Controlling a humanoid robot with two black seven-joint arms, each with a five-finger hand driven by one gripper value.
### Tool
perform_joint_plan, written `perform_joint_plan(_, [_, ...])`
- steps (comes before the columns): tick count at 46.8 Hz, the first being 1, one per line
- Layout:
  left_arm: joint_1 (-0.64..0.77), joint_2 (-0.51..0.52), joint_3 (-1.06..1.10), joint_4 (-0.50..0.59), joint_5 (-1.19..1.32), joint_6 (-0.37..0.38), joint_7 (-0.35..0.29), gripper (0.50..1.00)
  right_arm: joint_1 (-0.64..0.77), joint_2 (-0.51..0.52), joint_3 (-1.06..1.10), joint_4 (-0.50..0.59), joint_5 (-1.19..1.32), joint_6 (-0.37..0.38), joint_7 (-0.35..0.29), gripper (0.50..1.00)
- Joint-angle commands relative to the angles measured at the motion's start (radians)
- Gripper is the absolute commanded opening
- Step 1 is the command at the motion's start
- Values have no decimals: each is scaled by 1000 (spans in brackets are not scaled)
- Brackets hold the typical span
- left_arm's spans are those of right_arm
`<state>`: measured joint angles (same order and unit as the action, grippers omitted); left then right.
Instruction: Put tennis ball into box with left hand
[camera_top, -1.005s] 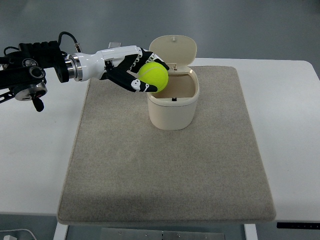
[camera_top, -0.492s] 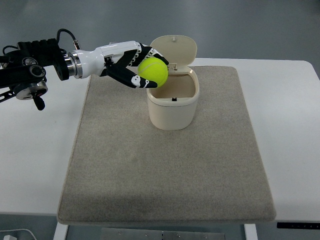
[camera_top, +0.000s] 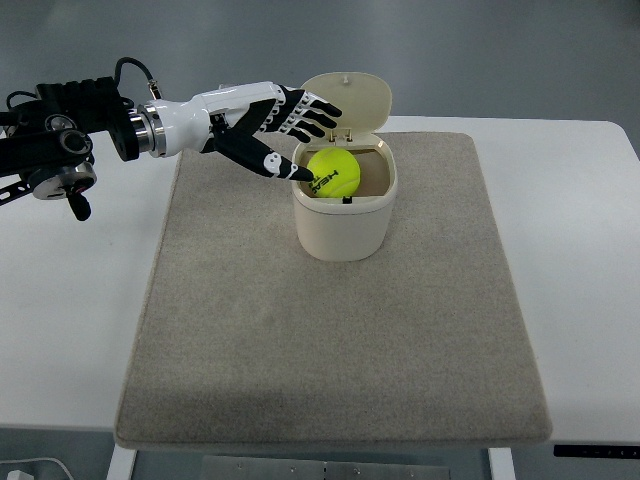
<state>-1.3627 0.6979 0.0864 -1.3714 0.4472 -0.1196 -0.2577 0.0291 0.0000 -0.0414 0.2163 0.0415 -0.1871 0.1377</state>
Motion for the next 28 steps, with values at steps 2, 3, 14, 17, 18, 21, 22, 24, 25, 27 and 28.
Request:
perform_joint_plan(2, [-1,0,-2,0,-1,0,0,887,0,0,0,0,0,0,0,938])
perform_joint_plan(3, [-1,0,-2,0,-1,0,0,887,0,0,0,0,0,0,0,938])
perform_joint_plan(14, [-4,9,-39,-40,-4,2,-5,887,0,0,0,0,0,0,0,938])
perform_joint_plan(17, [-3,17,-98,-61,-12,3,-9,887,0,0,0,0,0,0,0,938])
perform_joint_plan(18, [-3,18,-118,-69,-13,3,-11,887,0,0,0,0,0,0,0,938])
perform_joint_plan(21, [-3,35,-174,-84,-18,9,-15,887,0,0,0,0,0,0,0,938])
perform_joint_plan(22, [-3,41,-192,-86,-18,11,-15,885,0,0,0,0,0,0,0,938])
perform_joint_plan(24, [-3,49,-230,-87,-22,27,-17,887,0,0,0,0,0,0,0,938])
perform_joint_plan(25, [-3,54,-250,-87,-27,37,-17,887,0,0,0,0,0,0,0,938])
perform_joint_plan(27, [-3,66,-289,-84,-44,54,-18,885,0,0,0,0,0,0,-1,938])
perform_joint_plan(28, [-1,74,-307,-83,-54,61,-18,887,0,0,0,0,0,0,0,938])
